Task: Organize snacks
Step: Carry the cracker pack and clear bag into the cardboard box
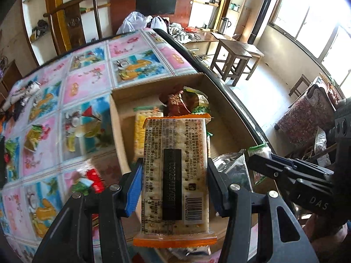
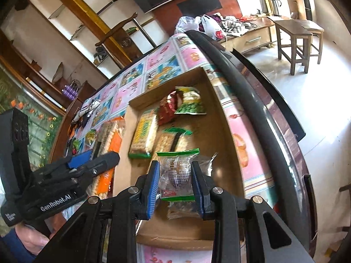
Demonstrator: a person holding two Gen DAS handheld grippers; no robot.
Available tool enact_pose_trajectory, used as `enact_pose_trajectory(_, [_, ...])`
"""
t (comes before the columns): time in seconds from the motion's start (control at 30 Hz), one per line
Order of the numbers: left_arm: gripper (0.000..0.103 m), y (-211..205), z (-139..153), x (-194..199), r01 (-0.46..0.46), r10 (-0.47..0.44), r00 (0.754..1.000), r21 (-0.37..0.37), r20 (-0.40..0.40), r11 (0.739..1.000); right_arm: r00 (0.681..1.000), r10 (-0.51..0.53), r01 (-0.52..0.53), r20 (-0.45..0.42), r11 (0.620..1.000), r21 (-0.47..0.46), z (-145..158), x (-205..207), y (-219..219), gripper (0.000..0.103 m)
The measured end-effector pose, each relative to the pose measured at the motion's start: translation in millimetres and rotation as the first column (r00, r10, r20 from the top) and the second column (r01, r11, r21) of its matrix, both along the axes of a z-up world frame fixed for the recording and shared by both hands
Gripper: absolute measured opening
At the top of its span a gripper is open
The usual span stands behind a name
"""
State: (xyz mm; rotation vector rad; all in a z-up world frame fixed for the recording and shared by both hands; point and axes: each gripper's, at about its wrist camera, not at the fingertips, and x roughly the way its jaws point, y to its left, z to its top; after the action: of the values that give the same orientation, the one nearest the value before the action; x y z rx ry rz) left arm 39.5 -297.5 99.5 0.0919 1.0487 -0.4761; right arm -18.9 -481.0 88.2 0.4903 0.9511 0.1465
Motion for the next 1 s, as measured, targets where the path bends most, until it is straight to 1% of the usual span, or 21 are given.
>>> enact_pose_trajectory(0.03, [0.052,-3,-4,2,0.001,-0.001,1.0,-0.003,-0.013,1.0,1.0,-0.002,0.002,-0.003,1.0,-0.001,0,3,-3,0.031])
enact_pose_trajectory(0.37, [0.052,-20,-29,16,-0.001,0.001,0.999,0.002,-0.054,1.0,0.999,-0.012,0.011,-0.049,1.0,-0.014,-10,38,-21,0.031])
enact_pose_trajectory(0.67, [0.052,-24,-42,20,0.012,-0.012,0.998,0.008,-0.069,1.0,0.994,0.016,-0.019,-0.104,0.999,-0.027,-26,76,-17,0.031])
enact_pose_trajectory(0.9, [0.052,-26,-52,27,0.017,-0.017,0.996,0.002,-0.09,1.0,0.991,0.025,-0.03,-0.129,0.999,-0.042,-35,89,-11,0.031])
enact_pose_trajectory(1.0, [0.052,-28,-53,28,0.024,-0.023,0.996,0.005,-0.085,1.0,0.989,0.035,-0.043,-0.142,0.998,-0.054,-40,94,-6,0.031])
